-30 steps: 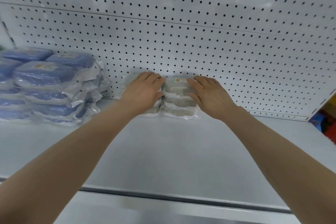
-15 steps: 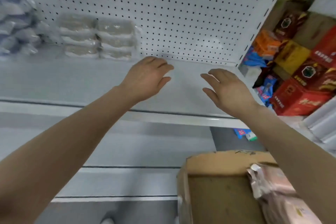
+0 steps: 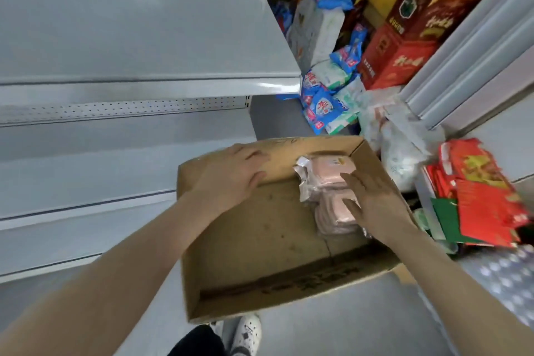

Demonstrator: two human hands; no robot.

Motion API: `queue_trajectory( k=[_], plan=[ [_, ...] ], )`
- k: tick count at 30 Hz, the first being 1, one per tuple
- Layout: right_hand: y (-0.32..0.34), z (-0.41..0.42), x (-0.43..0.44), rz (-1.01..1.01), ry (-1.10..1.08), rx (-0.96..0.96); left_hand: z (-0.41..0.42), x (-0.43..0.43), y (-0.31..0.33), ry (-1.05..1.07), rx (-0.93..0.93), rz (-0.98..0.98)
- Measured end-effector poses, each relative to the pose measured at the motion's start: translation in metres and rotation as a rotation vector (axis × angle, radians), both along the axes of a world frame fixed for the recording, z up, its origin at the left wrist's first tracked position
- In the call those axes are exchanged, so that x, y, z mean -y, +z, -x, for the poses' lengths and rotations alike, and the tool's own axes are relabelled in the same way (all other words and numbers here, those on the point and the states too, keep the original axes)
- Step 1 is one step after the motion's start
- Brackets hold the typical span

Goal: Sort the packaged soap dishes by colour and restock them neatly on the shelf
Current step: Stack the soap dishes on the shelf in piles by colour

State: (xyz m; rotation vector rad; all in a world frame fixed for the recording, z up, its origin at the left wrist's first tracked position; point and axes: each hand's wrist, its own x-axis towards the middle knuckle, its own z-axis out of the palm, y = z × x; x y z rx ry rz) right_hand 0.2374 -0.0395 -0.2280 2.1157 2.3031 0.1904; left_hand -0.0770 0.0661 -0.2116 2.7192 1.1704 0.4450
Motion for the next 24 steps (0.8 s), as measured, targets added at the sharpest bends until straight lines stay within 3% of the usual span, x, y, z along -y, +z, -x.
queue_trajectory(
  k=[4, 7, 18, 24],
  plan=[
    [-0.035, -0.027, 0.033, 0.357, -0.304, -0.063, -0.028, 0.01, -0.028, -0.062, -0.083, 0.17],
    [-0.05, -0.039, 0.039, 0.394, -0.369, -0.106, -0.052, 0.005, -0.045, -0.115, -0.15, 0.169],
    [-0.087, -0.076, -0.012, 0.473, -0.142, -0.091, -0.196, -0.042, -0.09, -0.099, -0.264, 0.157],
    [-0.099, -0.097, -0.016, 0.407, 0.005, -0.116, -0.257, -0.062, -0.12, -0.04, -0.395, 0.249]
  ],
)
